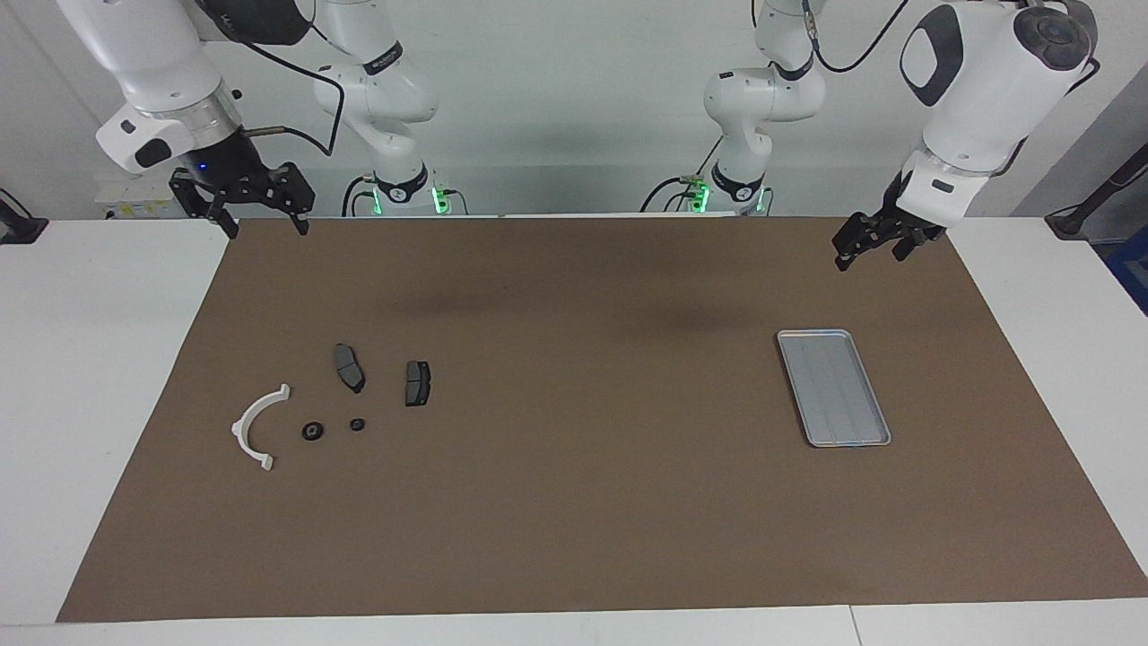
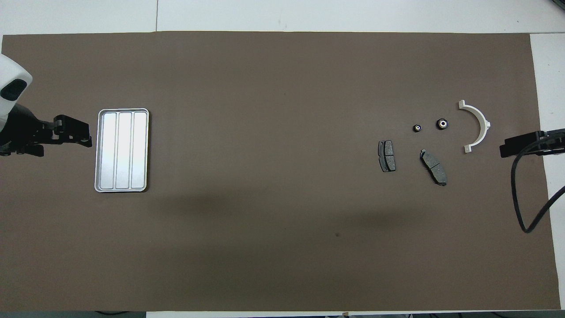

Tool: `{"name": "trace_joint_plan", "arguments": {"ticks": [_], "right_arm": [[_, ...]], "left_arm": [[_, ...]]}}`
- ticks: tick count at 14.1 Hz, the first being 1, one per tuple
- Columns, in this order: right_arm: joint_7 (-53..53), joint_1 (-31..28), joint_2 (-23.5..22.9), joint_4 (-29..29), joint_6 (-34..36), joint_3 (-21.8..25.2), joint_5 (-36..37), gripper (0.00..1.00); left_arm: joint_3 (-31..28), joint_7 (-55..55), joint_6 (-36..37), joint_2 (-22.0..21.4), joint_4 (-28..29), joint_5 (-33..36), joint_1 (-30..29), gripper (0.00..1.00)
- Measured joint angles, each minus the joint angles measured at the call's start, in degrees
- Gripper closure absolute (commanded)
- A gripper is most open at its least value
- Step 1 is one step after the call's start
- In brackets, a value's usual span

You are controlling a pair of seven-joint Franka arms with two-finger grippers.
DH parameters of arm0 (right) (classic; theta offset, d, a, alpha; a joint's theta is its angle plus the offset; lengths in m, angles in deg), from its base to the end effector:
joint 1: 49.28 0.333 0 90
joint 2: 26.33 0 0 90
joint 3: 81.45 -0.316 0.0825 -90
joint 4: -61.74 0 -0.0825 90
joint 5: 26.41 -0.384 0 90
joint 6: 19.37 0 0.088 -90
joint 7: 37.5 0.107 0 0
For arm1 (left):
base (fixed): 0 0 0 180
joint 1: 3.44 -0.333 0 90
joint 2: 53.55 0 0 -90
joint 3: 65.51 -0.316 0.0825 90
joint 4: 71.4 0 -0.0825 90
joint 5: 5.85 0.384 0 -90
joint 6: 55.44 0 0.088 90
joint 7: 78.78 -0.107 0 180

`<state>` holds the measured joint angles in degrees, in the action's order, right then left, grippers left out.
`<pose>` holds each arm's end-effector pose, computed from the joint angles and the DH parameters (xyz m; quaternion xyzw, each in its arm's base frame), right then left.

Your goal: Pick bearing gear from pile to tray

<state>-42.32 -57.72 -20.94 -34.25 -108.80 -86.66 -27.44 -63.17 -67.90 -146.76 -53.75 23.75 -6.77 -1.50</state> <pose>0.5226 -0.0253 0.6248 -0.9998 -0.0136 0.0100 0.0054 0.5505 -0.0429 0.5860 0.9978 0.0580 -0.0324 0.0037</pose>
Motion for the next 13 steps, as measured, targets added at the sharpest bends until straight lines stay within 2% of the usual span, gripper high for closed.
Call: {"name": "trace_joint_plan", "arguments": {"ticks": [13], "right_arm": [[0.2, -1.1, 0.7, -0.1, 0.0, 0.1, -0.1, 0.0]], "left_arm": [[0.0, 0.0, 0.0, 0.0, 0.0, 0.0, 0.0, 0.0]]}}
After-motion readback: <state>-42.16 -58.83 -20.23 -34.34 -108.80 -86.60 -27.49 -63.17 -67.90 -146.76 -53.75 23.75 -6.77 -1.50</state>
